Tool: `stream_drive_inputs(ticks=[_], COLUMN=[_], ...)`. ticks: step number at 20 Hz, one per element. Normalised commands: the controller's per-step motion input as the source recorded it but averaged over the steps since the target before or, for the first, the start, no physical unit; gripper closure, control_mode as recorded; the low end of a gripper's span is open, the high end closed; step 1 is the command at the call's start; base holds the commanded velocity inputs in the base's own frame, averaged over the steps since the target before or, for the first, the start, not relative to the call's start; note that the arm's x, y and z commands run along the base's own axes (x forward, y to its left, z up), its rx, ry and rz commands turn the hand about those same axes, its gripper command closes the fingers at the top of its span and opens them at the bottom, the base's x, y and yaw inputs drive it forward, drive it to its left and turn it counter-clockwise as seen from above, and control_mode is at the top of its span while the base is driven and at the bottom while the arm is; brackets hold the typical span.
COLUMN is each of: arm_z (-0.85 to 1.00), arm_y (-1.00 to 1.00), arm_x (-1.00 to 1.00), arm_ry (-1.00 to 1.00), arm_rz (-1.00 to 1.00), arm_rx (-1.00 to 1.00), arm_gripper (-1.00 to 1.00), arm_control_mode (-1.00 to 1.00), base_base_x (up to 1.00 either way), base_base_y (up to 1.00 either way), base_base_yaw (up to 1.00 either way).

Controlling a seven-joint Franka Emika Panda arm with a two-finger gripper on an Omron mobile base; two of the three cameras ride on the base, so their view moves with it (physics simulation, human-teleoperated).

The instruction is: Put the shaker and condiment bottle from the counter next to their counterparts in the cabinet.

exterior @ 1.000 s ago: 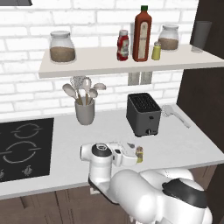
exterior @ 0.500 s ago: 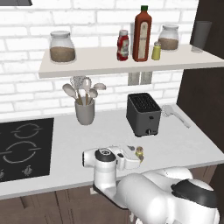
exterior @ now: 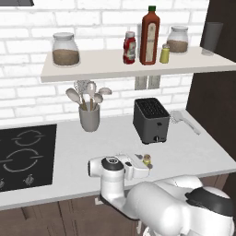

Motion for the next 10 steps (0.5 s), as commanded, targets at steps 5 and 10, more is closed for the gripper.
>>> stream_drive_inputs(ticks=[5,10], arm_z=[-0.16,-0.23], arm_y=[0.00,0.00], arm_x=[0.00,0.01], arm_ry=[0.05,0.03], arm_rz=[0.04,0.06], arm_rx=[0.00,0.00], arm_gripper=[-1.00,-1.00], arm_control_mode=[-1.00,-1.00], base_base_x=[0.00,0.00], base_base_y=[0.00,0.00], base_base_yaw=[0.00,0.00])
